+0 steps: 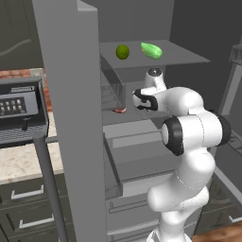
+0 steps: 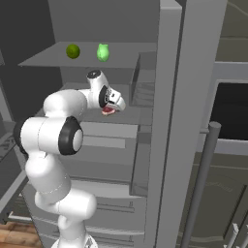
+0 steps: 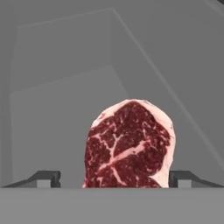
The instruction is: Gather the lime and corn from the fridge and place them on a tray on the dining counter. Then gather the steaks from the fridge and place them on the other tray.
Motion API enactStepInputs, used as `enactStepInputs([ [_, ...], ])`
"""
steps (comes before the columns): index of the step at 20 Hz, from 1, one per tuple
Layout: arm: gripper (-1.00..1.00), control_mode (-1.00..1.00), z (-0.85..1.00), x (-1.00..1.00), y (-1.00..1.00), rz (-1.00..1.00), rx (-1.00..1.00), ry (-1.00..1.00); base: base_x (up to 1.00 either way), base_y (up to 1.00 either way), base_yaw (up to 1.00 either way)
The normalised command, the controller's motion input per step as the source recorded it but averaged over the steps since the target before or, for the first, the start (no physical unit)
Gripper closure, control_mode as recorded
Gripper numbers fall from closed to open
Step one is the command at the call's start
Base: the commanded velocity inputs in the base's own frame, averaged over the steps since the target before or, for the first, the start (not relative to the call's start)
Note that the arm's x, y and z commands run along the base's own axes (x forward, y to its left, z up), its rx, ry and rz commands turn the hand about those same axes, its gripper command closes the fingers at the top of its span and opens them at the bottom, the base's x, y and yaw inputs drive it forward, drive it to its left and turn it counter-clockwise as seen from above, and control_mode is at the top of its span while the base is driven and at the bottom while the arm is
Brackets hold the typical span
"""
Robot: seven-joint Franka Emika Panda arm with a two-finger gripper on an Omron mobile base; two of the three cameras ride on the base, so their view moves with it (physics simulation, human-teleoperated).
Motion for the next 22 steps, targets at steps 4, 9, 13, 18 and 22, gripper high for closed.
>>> enactStepInputs([
  [4, 1.00, -1.00, -0.41, -0.07, 0.00, 0.00, 0.00, 0.00, 0.00, 0.00, 0.00],
  [9, 1.00, -1.00, -0.27, -0.44, 0.00, 0.00, 0.00, -0.05, 0.00, 0.00, 0.00],
  [13, 1.00, -1.00, -0.05, -0.67, -0.14, 0.00, 0.00, -0.08, 0.00, 0.00, 0.00],
  [18, 1.00, -1.00, 0.58, -0.78, -0.26, -0.01, 0.01, -0.05, 0.00, 0.00, 0.00],
  [22, 1.00, -1.00, 0.84, -0.84, -0.19, -0.01, 0.03, -0.02, 0.00, 0.00, 0.00],
])
